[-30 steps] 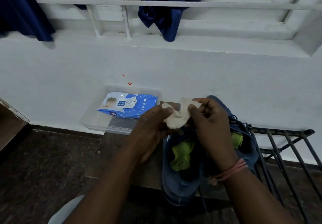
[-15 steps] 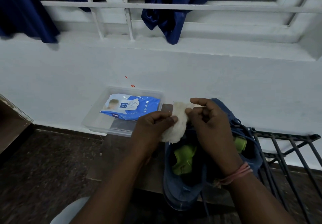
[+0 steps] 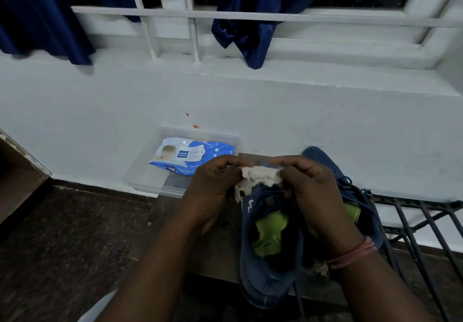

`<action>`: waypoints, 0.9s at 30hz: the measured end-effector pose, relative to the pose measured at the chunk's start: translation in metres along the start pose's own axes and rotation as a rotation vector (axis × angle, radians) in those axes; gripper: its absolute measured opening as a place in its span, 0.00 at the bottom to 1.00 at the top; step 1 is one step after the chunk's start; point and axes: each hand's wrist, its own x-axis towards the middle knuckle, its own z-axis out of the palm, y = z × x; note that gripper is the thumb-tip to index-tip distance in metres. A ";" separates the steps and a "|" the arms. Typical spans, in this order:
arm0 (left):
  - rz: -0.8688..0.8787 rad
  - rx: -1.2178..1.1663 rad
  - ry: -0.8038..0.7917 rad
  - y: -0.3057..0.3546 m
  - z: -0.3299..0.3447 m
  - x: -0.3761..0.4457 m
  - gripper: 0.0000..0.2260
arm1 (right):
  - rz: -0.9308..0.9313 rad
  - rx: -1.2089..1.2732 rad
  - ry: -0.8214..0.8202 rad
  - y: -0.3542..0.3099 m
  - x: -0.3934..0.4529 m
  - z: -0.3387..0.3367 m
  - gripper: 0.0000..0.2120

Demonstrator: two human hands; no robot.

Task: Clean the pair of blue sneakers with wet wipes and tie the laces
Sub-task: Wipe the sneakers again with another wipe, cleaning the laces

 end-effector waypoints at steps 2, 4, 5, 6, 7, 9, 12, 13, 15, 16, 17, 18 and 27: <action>-0.026 -0.085 -0.053 0.004 0.002 -0.005 0.11 | 0.017 0.001 0.006 -0.001 0.000 -0.001 0.15; -0.025 -0.183 -0.061 0.005 0.002 -0.005 0.13 | -0.008 -0.068 0.011 -0.002 0.000 -0.001 0.15; -0.026 -0.224 -0.060 0.006 0.002 -0.005 0.14 | -0.038 -0.118 0.012 -0.001 -0.001 -0.001 0.15; -0.024 -0.234 -0.046 0.006 0.002 -0.004 0.14 | -0.073 -0.157 0.015 0.000 -0.002 -0.001 0.15; -0.020 -0.227 -0.032 0.007 0.002 -0.004 0.14 | -0.107 -0.179 0.019 0.000 -0.003 0.000 0.15; 0.032 0.014 0.032 0.006 0.000 -0.001 0.11 | -0.162 -0.192 0.016 -0.001 -0.006 0.004 0.12; 0.114 0.411 0.063 0.001 -0.001 0.002 0.08 | -0.154 -0.166 -0.002 0.001 -0.005 0.009 0.02; 0.105 0.427 0.065 0.000 -0.001 0.003 0.11 | -0.156 -0.178 0.004 0.003 -0.004 0.009 0.06; 0.055 0.417 0.114 -0.001 -0.003 0.006 0.14 | -0.203 -0.232 0.023 0.005 -0.003 0.011 0.13; 0.022 0.407 0.156 -0.002 -0.004 0.008 0.16 | -0.240 -0.261 0.039 0.004 -0.003 0.013 0.15; -0.023 0.395 0.198 -0.003 -0.008 0.010 0.17 | -0.277 -0.299 0.058 0.003 -0.003 0.015 0.16; -0.069 0.353 0.232 -0.003 -0.011 0.011 0.17 | -0.308 -0.333 0.076 0.001 -0.003 0.018 0.15; -0.180 0.255 0.355 0.004 -0.074 0.031 0.03 | -0.145 -0.782 -0.297 0.006 0.073 0.112 0.08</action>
